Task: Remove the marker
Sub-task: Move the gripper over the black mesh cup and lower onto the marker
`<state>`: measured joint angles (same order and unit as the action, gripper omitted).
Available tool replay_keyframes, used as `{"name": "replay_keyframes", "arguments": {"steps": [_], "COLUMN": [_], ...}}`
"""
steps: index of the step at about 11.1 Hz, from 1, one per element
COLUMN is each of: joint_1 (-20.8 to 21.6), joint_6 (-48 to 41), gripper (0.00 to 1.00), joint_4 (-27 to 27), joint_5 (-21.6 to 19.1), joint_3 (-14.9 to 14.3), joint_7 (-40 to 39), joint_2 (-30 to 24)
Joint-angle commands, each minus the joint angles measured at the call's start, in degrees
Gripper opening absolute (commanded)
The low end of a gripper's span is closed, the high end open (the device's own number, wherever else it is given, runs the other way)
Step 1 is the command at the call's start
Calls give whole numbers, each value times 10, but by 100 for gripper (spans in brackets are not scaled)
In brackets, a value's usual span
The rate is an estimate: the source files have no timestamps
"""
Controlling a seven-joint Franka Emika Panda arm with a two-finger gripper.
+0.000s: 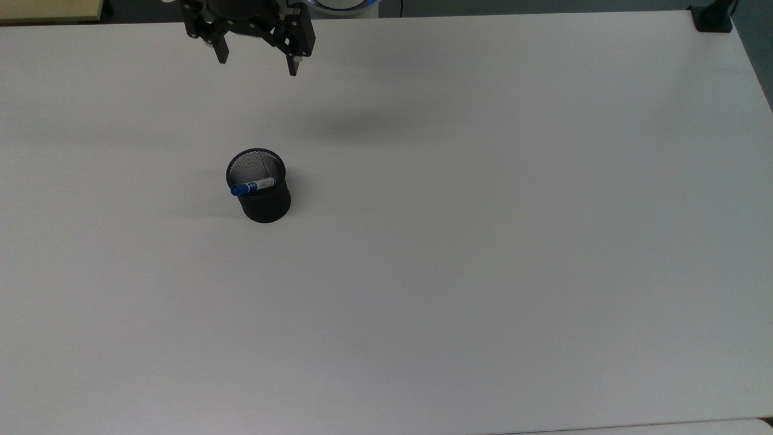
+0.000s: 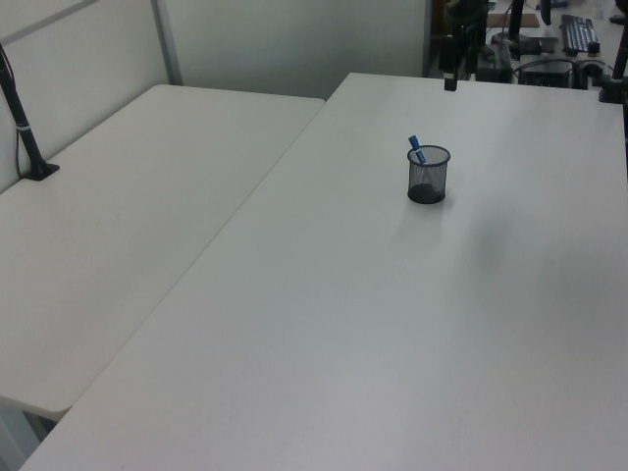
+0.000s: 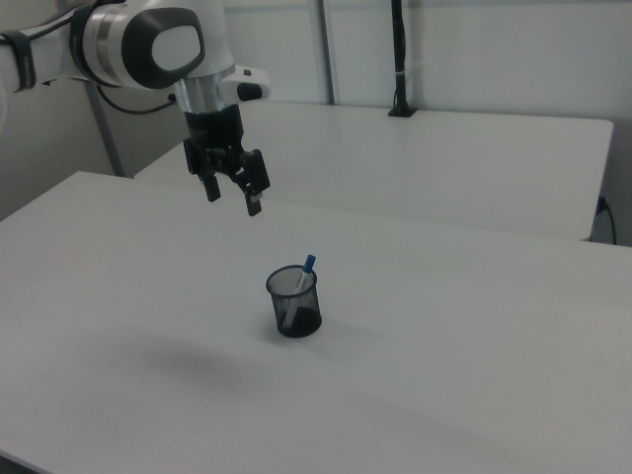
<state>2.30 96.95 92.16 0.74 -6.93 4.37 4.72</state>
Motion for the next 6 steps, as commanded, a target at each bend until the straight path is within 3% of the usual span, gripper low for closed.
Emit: {"name": "replay_keyframes", "arguments": {"steps": [1, 6], "joint_1": [3, 3], "joint_6": [-4, -2], "gripper": [100, 100], "joint_4": [11, -13], "joint_5": [0, -4], "joint_3": [-5, -5], "joint_7": [-11, -12], "joint_2": [-13, 5]}}
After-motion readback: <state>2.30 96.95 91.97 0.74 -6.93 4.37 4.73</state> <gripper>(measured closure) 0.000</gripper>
